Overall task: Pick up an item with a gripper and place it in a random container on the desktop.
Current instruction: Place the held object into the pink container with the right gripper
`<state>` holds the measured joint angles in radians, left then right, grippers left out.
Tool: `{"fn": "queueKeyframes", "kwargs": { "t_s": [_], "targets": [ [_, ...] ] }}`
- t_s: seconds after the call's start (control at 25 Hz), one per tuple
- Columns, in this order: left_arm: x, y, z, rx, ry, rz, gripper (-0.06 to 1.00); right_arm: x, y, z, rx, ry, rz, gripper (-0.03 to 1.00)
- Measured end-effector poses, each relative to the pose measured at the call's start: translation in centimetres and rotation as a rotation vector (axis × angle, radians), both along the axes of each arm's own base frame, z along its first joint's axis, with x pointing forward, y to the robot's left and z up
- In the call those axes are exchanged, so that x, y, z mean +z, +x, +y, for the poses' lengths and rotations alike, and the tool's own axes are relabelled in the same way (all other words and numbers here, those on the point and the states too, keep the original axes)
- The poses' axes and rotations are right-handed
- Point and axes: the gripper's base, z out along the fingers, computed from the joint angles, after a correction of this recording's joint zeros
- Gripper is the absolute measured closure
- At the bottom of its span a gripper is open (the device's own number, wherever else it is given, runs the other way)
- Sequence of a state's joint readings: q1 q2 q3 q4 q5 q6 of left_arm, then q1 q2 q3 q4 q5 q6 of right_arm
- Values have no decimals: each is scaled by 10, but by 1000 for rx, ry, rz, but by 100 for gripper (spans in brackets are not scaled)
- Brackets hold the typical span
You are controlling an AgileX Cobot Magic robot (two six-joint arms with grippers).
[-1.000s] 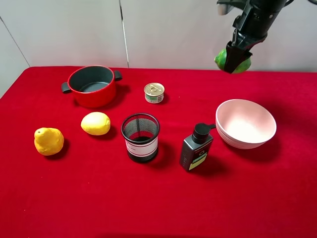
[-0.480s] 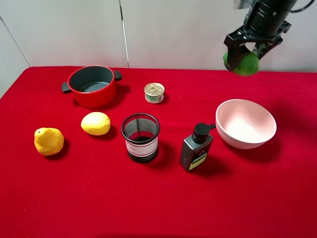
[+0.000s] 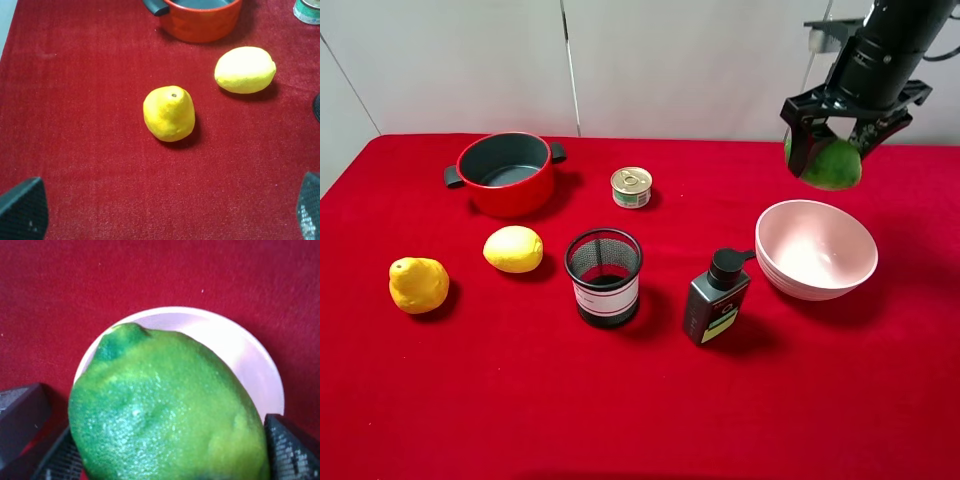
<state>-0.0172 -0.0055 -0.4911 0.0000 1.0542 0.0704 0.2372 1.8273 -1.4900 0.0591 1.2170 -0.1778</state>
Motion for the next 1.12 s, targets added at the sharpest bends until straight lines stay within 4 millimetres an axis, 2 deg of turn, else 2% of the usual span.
{"fn": "queueKeyframes", "kwargs": {
  "t_s": [0.52,0.96,1.12],
  "targets": [
    [0,0,0,0,1,0,-5,-44,-25,-6,-86,-40,162,44],
    [0,0,0,0,1,0,-5,-68,-29,-13,-187,-76,97,44],
    [0,0,0,0,1,0,-5,-70,-28,-13,-213,-75,80,44]
  ]
}}
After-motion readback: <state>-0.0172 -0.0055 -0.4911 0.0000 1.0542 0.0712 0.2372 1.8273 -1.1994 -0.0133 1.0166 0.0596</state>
